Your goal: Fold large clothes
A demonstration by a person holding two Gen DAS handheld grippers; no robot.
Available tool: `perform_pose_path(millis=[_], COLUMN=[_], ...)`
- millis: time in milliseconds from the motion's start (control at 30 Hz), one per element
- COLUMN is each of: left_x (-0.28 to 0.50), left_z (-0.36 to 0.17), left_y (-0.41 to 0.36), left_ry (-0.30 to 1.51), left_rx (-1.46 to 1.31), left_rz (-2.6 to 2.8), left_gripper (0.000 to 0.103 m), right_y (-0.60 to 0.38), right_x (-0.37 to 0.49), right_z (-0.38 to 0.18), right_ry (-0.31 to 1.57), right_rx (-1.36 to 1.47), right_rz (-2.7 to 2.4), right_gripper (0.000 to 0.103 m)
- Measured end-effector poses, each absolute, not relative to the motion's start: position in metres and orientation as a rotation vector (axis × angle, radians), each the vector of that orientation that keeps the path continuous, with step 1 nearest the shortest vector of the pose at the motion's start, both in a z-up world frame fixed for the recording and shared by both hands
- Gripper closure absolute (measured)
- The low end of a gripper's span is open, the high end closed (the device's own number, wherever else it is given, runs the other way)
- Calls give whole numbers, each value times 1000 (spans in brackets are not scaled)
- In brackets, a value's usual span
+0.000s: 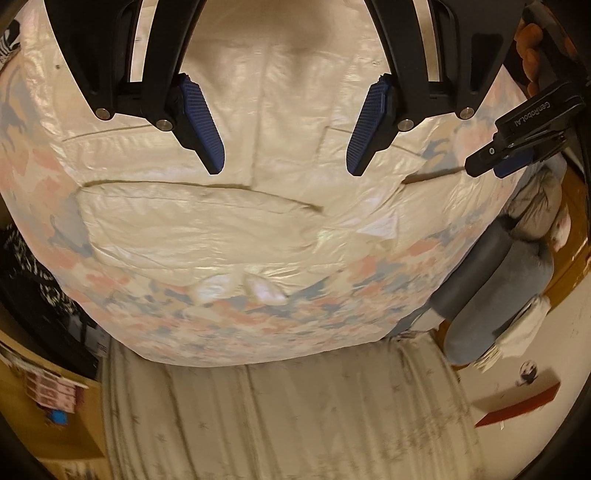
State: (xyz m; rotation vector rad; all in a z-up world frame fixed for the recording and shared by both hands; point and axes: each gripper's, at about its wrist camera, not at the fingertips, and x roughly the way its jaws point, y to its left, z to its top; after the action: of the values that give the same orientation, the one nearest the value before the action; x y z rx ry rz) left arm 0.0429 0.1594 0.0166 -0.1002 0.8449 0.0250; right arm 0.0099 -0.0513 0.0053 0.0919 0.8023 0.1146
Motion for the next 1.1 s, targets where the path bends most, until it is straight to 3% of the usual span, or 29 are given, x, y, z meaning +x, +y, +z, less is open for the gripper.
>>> perform_pose_path(millis=[600,800,967,1100], left_x=[66,78,93,110], left_z=[-56,-92,-125,-155], left_y=[322,387,434,468], left_ry=[876,865,848,852], left_rx=[-395,-529,-667,-779], left_rz=[74,123,156,194], left_gripper=[32,31,31,31], right_y=[112,167,208,234], right_x=[66,118,167,210], right_z=[-37,-61,-95,-128], right_ry=[836,835,853,861], right_rx=[-16,-76,-124,-160], right_rz=[295,335,358,353], right_gripper=[34,48,68,75])
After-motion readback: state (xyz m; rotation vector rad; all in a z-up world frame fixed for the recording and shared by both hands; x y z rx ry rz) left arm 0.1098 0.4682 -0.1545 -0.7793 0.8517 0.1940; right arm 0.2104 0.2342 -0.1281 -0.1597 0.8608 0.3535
